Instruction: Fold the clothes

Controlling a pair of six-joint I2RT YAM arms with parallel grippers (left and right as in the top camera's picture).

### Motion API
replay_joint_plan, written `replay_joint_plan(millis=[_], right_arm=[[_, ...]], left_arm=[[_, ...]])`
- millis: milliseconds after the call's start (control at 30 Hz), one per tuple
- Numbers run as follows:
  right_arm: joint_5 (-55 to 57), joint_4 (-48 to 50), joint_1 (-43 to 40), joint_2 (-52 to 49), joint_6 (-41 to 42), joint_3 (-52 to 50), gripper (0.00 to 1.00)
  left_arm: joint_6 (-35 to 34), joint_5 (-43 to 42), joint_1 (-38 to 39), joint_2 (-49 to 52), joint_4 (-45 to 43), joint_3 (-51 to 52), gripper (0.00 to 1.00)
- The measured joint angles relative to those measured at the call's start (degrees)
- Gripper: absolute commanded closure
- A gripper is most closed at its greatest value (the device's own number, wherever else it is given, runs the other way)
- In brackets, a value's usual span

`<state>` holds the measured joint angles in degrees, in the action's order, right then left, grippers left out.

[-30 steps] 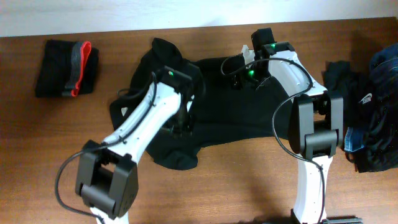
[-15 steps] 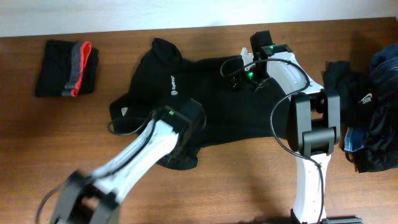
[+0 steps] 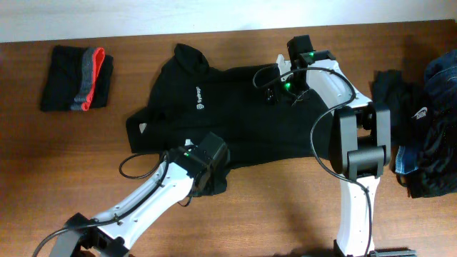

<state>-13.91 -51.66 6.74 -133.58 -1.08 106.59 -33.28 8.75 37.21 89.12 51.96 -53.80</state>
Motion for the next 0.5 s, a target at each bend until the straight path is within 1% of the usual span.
replay_joint_plan(millis=[200,333,500], right_arm=[[0.0,0.0,0.0,0.0,0.0,0.0,0.14],[0.0,0.1,0.0,0.0,0.0,0.0,0.14],[0.0,0.1,0.0,0.0,0.0,0.0,0.14]], left_arm=[[-0.4,-0.6,0.0,0.0,-2.3,0.3,1.0],[-0.4,-0.9,0.0,0.0,-7.0,1.5,1.0],[-0.5,-0.9,0.0,0.0,-13.5,5.8,1.0]])
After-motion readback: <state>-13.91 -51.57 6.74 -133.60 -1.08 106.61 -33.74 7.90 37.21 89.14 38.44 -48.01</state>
